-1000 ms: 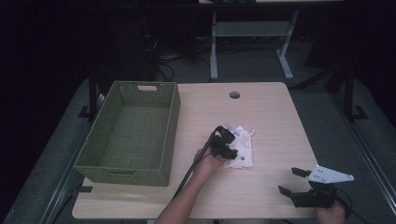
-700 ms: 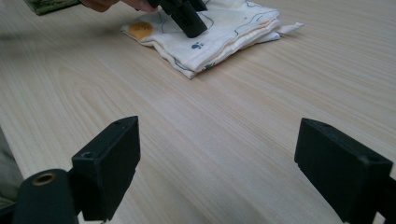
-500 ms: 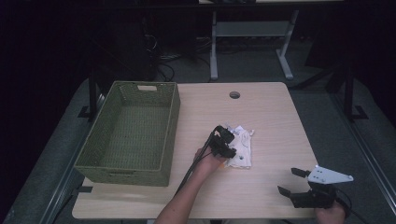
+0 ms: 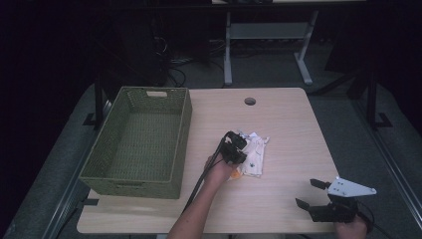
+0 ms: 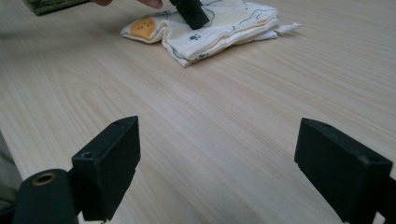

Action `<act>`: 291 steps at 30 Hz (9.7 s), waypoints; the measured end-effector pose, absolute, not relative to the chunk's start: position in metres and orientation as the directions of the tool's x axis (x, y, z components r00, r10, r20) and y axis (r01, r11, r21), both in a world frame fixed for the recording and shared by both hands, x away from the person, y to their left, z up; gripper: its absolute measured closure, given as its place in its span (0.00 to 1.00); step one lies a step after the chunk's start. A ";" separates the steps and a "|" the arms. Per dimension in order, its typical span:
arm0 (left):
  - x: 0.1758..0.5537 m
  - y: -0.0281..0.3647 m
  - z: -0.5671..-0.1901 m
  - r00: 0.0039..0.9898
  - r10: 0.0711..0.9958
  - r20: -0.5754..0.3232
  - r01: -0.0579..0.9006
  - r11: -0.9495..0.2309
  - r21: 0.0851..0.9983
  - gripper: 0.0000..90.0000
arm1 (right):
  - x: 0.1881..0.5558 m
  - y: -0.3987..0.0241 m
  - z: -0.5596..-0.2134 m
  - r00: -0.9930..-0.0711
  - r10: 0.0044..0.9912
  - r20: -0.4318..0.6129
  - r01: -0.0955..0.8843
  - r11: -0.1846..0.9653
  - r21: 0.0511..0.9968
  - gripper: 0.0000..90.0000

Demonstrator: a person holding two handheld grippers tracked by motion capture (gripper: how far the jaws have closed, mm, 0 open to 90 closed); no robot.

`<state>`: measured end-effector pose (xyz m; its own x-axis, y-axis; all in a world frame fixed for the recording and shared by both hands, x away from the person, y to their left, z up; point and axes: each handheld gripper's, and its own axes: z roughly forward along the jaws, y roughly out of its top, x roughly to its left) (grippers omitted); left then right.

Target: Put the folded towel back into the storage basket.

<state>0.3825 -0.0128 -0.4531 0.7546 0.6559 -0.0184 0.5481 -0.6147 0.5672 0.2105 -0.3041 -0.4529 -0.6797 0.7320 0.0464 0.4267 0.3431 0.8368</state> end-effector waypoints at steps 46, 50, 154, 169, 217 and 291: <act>0.372 0.046 -0.382 0.702 0.429 -0.569 0.709 -0.339 0.618 0.92 | 0.208 -0.324 -0.452 -0.626 0.774 0.095 0.434 0.244 0.867 0.15; 0.372 0.055 -0.375 0.693 0.416 -0.590 0.719 -0.335 0.608 0.92 | 0.208 -0.327 -0.452 -0.619 0.779 0.101 0.438 0.236 0.868 0.15; 0.350 0.308 -0.303 0.591 0.480 -0.649 0.763 -0.071 0.642 0.92 | 0.215 -0.313 -0.457 -0.646 0.761 0.063 0.448 0.311 0.838 0.15; 0.365 0.332 -0.327 0.568 0.606 -0.558 0.768 -0.145 0.624 0.91 | 0.216 -0.315 -0.458 -0.643 0.762 0.075 0.460 0.306 0.834 0.15; 0.419 0.298 -0.419 0.462 0.880 -0.110 0.875 -0.432 0.219 1.00 | 0.215 -0.306 -0.457 -0.675 0.735 0.064 0.451 0.342 0.824 0.15; 0.373 0.308 -0.365 0.544 0.766 -0.343 0.777 -0.305 0.551 0.76 | 0.218 -0.308 -0.459 -0.663 0.745 0.078 0.460 0.323 0.827 0.15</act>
